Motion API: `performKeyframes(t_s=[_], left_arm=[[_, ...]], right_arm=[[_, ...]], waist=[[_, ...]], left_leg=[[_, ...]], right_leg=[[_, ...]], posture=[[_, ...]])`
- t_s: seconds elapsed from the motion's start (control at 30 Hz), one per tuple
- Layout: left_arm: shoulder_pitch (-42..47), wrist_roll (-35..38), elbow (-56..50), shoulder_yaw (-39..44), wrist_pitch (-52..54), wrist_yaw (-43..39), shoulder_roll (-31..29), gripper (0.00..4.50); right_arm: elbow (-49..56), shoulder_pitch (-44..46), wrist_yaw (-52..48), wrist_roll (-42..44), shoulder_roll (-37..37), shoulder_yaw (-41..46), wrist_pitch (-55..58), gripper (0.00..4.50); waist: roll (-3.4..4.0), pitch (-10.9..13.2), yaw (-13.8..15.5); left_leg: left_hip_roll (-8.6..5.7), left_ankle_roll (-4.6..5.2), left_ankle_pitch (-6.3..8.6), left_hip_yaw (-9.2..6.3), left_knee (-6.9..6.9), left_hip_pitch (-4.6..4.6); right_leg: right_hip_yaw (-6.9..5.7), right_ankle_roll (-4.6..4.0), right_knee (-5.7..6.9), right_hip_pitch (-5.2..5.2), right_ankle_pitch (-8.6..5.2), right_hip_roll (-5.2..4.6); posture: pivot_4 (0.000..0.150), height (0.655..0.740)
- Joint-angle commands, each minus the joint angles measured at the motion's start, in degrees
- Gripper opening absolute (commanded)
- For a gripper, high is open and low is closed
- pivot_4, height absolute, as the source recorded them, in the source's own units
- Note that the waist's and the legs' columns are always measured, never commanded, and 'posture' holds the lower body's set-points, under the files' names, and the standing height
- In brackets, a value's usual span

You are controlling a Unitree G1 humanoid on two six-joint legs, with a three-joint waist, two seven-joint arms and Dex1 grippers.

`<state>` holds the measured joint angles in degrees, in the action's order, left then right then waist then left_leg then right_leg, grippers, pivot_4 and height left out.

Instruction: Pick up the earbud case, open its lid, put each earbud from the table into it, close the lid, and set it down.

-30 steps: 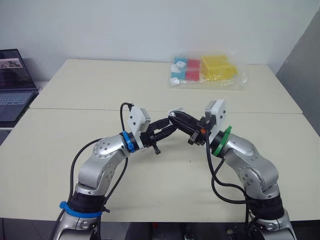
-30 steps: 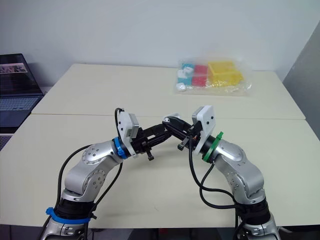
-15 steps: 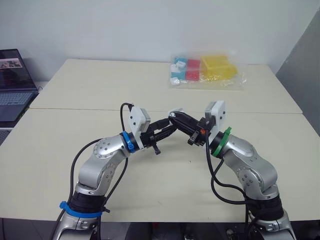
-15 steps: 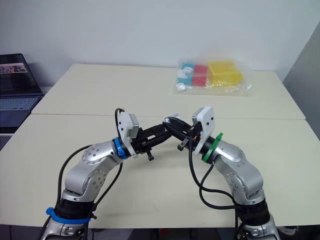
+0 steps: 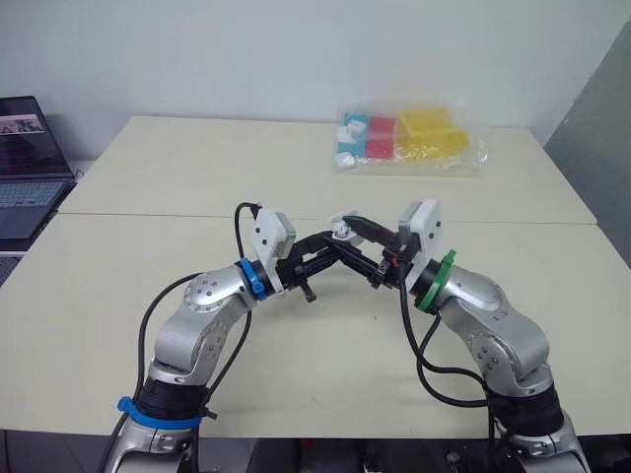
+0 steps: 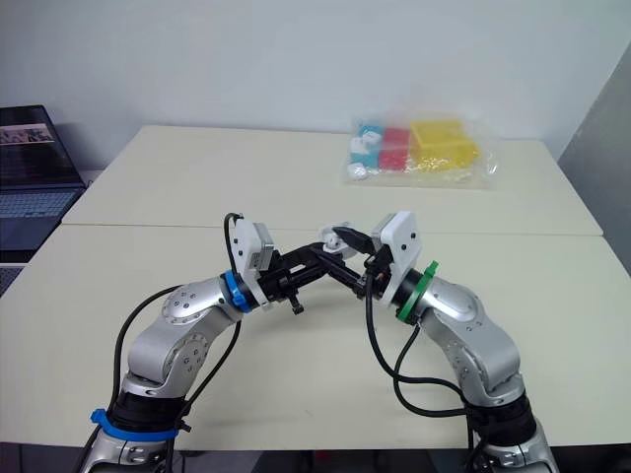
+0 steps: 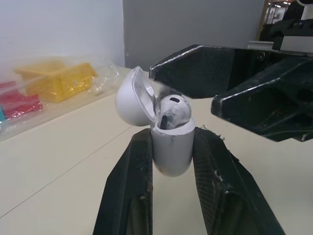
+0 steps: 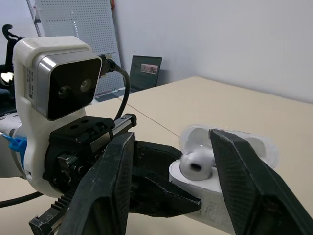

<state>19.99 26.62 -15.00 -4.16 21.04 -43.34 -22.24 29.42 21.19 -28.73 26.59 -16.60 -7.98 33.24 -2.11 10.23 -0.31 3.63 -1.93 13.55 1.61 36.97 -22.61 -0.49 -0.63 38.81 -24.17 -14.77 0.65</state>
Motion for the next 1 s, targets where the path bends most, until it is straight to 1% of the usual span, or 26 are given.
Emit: performKeyframes(t_s=[0.03,0.13,0.2,0.3,0.43,0.47,0.5,0.53,0.57,0.6,0.7,0.77,0.83,1.0], left_arm=[[0.18,0.73,-1.92,1.09,-1.19,-0.13,0.21,0.79],[0.13,0.48,-1.60,0.99,-1.39,-0.19,0.14,0.79],[-0.03,0.26,-1.19,0.99,-1.61,-0.49,-0.14,0.79],[-0.25,0.05,-0.93,0.81,-1.81,-1.10,-0.58,0.79],[-0.38,-0.35,-1.13,-0.82,-2.61,-4.16,-1.38,0.79],[-0.32,-0.19,-1.37,-1.37,-2.72,-5.42,-1.67,0.79],[-0.21,-0.11,-1.42,-1.79,-2.86,-6.38,-1.84,0.79],[-0.03,-0.22,-1.34,-2.18,-3.21,-7.25,-2.02,0.79],[0.14,-0.42,-1.23,-2.45,-3.63,-7.91,-2.16,0.79],[0.31,-0.46,-1.14,-2.71,-3.81,-8.50,-2.25,0.79],[0.57,-0.40,-1.58,-3.59,-3.93,-10.25,-2.55,0.79],[0.72,-0.44,-1.71,-4.02,-4.00,-11.11,-2.77,0.79],[0.49,-0.15,-1.97,-4.18,-3.53,-11.98,-3.29,0.79],[0.33,0.00,-2.20,-4.60,-3.05,-13.31,-4.12,0.79]], right_arm=[[5.10,0.34,-0.61,2.89,-1.72,2.14,1.66,2.51],[7.79,0.93,-1.05,6.59,-3.20,3.99,4.13,2.51],[9.98,2.12,-1.12,11.27,-5.12,7.37,7.18,2.51],[10.85,3.93,-0.59,15.71,-7.89,10.75,10.40,2.51],[6.62,9.00,-2.41,18.33,-15.15,14.53,14.63,2.51],[3.86,10.57,-3.78,15.11,-18.16,13.22,13.79,2.51],[1.68,11.76,-4.85,12.67,-20.42,12.13,13.01,2.15],[-0.74,12.85,-6.96,9.99,-23.08,10.23,11.89,1.94],[-3.32,14.14,-8.56,7.72,-25.00,8.16,11.18,1.57],[-6.00,15.46,-10.11,5.73,-26.14,6.23,9.98,1.26],[-13.39,19.01,-14.96,0.44,-27.47,1.54,5.32,0.06],[-16.91,20.58,-17.57,-1.39,-27.42,-0.03,3.78,0.00],[-19.37,22.35,-23.51,-0.62,-27.82,-2.05,4.37,0.00],[-21.99,25.18,-32.75,0.28,-27.51,-4.47,5.05,0.00]], waist=[[0.00,0.00,0.01],[0.00,0.00,0.00],[0.01,0.00,0.00],[0.01,0.01,0.02],[0.02,0.02,0.03],[0.03,0.02,0.03],[0.03,0.02,0.03],[0.03,0.02,0.03],[0.03,0.02,0.03],[0.03,0.02,0.01],[0.04,0.03,-0.18],[0.04,0.03,-0.15],[0.05,0.04,-0.16],[0.06,0.04,-0.11]], left_leg=[[0.00,0.00,0.00,0.00,0.00,0.00],[0.01,0.00,0.00,0.00,-0.01,0.01],[0.01,0.00,0.00,-0.02,-0.01,0.01],[0.00,0.00,0.00,0.00,0.00,0.00],[-0.01,0.00,0.00,0.00,0.00,0.00],[-0.01,0.01,0.00,0.01,-0.01,0.00],[-0.01,0.01,0.00,0.02,-0.01,0.00],[-0.02,0.01,0.00,0.02,-0.04,0.00],[-0.02,0.01,0.01,0.03,-0.03,-0.01],[-0.02,0.02,0.01,0.02,-0.05,-0.03],[0.00,0.03,0.02,0.04,-0.06,-0.08],[0.00,0.03,0.02,0.03,-0.08,-0.13],[0.01,0.03,0.02,0.02,-0.07,-0.19],[0.01,0.03,0.02,0.03,-0.06,-0.25]], right_leg=[[0.01,0.00,-0.01,0.00,0.00,0.00],[0.00,0.00,-0.01,0.00,0.00,0.00],[-0.02,0.00,-0.01,0.00,0.00,0.00],[0.00,0.00,-0.01,0.00,0.00,-0.01],[-0.02,0.00,-0.04,0.01,0.00,-0.01],[-0.02,-0.01,-0.06,0.00,0.00,-0.01],[-0.01,-0.02,-0.06,-0.01,-0.01,-0.01],[-0.01,-0.02,-0.10,0.00,-0.01,-0.01],[-0.01,-0.02,-0.11,-0.01,-0.01,-0.01],[-0.02,-0.02,-0.16,-0.01,-0.01,-0.01],[0.02,-0.02,-0.19,-0.06,-0.01,0.02],[0.01,-0.03,-0.19,-0.11,-0.01,0.04],[0.00,-0.03,-0.21,-0.14,-0.02,0.04],[0.01,-0.03,-0.27,-0.18,-0.02,0.03]], posture=[[0.150,0.7400],[0.150,0.7400],[0.150,0.7400],[0.150,0.7400],[0.150,0.7400],[0.150,0.7400],[0.150,0.7400],[0.150,0.7400],[0.150,0.7400],[0.150,0.7400],[0.150,0.7400],[0.150,0.7400],[0.150,0.7400],[0.150,0.7400]])
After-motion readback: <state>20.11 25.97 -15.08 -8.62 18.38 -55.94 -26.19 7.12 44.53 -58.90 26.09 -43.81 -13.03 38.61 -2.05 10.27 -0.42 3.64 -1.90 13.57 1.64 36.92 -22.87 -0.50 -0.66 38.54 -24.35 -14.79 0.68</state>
